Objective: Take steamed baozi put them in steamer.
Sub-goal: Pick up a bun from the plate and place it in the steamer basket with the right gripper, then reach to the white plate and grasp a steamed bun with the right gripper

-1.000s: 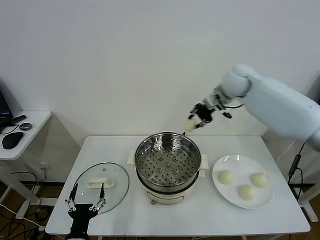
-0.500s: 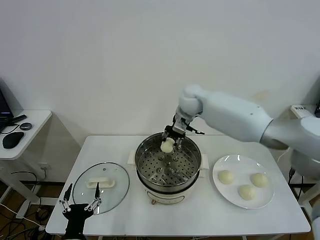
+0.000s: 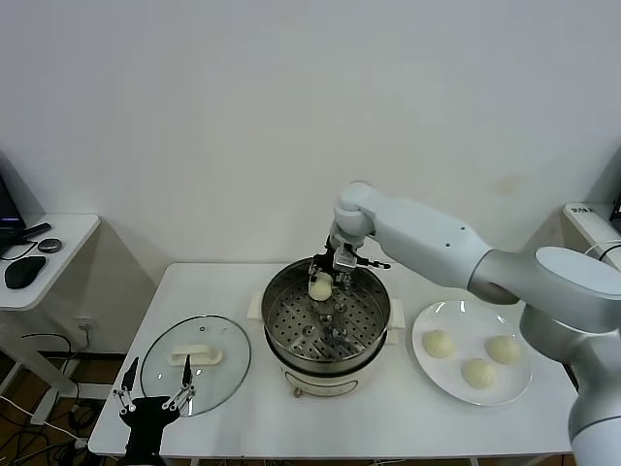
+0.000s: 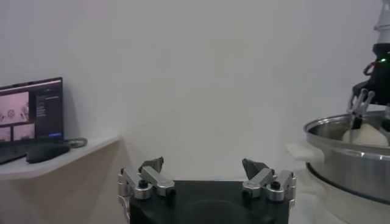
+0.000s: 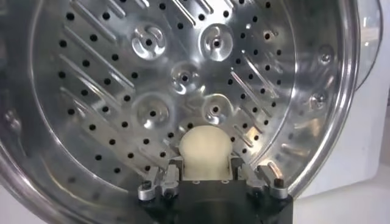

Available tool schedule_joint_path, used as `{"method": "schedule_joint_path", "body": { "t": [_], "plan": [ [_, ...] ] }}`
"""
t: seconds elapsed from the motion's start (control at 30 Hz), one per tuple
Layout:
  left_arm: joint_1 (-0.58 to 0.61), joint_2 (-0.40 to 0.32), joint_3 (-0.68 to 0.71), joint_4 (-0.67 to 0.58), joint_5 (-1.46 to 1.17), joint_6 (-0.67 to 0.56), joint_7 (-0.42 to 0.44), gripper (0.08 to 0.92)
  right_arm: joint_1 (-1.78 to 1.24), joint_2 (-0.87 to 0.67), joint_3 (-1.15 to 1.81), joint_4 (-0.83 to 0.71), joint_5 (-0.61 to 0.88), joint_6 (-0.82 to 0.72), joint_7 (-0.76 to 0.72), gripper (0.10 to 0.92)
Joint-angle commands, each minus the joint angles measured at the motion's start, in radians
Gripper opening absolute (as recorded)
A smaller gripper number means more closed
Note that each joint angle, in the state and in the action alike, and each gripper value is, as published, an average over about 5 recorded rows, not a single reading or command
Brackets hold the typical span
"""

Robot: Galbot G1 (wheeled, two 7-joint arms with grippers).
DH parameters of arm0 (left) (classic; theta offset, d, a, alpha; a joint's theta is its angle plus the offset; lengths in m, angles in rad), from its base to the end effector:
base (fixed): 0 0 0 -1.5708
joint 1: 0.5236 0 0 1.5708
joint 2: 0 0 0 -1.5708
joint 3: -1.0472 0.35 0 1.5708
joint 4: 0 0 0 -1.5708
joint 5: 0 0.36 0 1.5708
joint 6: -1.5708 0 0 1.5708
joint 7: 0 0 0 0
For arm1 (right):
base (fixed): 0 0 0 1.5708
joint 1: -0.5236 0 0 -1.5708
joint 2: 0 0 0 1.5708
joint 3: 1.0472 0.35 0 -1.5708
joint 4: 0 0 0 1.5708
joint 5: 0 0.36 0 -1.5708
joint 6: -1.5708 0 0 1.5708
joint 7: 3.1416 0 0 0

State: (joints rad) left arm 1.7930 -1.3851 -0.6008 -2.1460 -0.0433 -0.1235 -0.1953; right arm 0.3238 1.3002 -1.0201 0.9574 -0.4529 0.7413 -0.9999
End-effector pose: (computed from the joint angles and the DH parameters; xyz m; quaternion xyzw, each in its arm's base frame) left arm 0.1213 0.0514 -0.3125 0.0680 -0.9948 -0.0752 0.0130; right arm 0.6050 0.1346 -0.1144 -0.6476 0.1165 -0.7504 0.0631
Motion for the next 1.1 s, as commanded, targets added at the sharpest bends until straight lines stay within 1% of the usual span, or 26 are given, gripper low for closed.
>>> {"method": "schedule_joint_path", "body": {
  "t": [0.03, 0.13, 0.23, 0.33, 0.4, 0.43, 0.5, 0.6, 0.7, 0.77, 0.83, 0.93, 1.0, 1.1],
  "plan": [
    [-0.002, -0.002, 0.001, 0.0, 0.0, 0.0, 0.0, 0.823, -0.02, 0.036, 0.028, -0.048, -0.074, 0.069, 0.037, 0.531],
    [-0.003, -0.001, -0.001, -0.001, -0.001, -0.001, -0.001, 0.823, -0.001, 0.031, 0.01, -0.028, -0.027, 0.061, 0.035, 0.611],
    [-0.005, -0.001, -0.001, 0.001, -0.002, -0.001, -0.001, 0.823, 0.035, 0.008, -0.024, 0.02, 0.06, 0.025, 0.015, 0.697],
    [-0.007, -0.001, 0.003, 0.007, -0.002, -0.001, -0.001, 0.823, 0.09, -0.048, -0.073, 0.112, 0.177, -0.041, -0.018, 0.772],
    [-0.009, 0.0, 0.008, 0.01, -0.001, -0.001, -0.001, 0.823, 0.144, -0.11, -0.113, 0.2, 0.264, -0.11, -0.046, 0.802],
    [-0.009, 0.001, 0.011, 0.011, -0.001, -0.002, -0.001, 0.823, 0.172, -0.148, -0.133, 0.243, 0.306, -0.153, -0.059, 0.81],
    [-0.009, 0.003, 0.016, 0.012, -0.002, -0.004, 0.001, 0.823, 0.238, -0.246, -0.179, 0.345, 0.415, -0.293, -0.087, 0.82],
    [-0.009, 0.008, 0.02, 0.011, -0.007, -0.004, 0.003, 0.823, 0.317, -0.396, -0.236, 0.482, 0.562, -0.556, -0.13, 0.822],
    [-0.011, 0.014, 0.021, 0.007, -0.011, 0.002, 0.004, 0.823, 0.367, -0.538, -0.271, 0.607, 0.617, -0.86, -0.148, 0.823],
    [-0.015, 0.019, 0.02, 0.004, -0.013, 0.005, 0.006, 0.823, 0.376, -0.627, -0.281, 0.665, 0.617, -1.014, -0.147, 0.823],
    [-0.019, 0.023, 0.018, 0.002, -0.014, 0.008, 0.007, 0.823, 0.364, -0.704, -0.282, 0.692, 0.608, -1.094, -0.151, 0.823],
    [-0.022, 0.028, 0.015, -0.001, -0.012, 0.012, 0.006, 0.823, 0.302, -0.797, -0.26, 0.709, 0.597, -1.168, -0.154, 0.823],
    [-0.023, 0.03, 0.014, -0.001, -0.011, 0.015, 0.006, 0.823, 0.226, -0.838, -0.22, 0.707, 0.591, -1.178, -0.147, 0.823],
    [-0.026, 0.032, 0.013, 0.003, -0.008, 0.018, 0.005, 0.823, 0.074, -0.876, -0.121, 0.687, 0.573, -1.149, -0.135, 0.823]
  ]
}}
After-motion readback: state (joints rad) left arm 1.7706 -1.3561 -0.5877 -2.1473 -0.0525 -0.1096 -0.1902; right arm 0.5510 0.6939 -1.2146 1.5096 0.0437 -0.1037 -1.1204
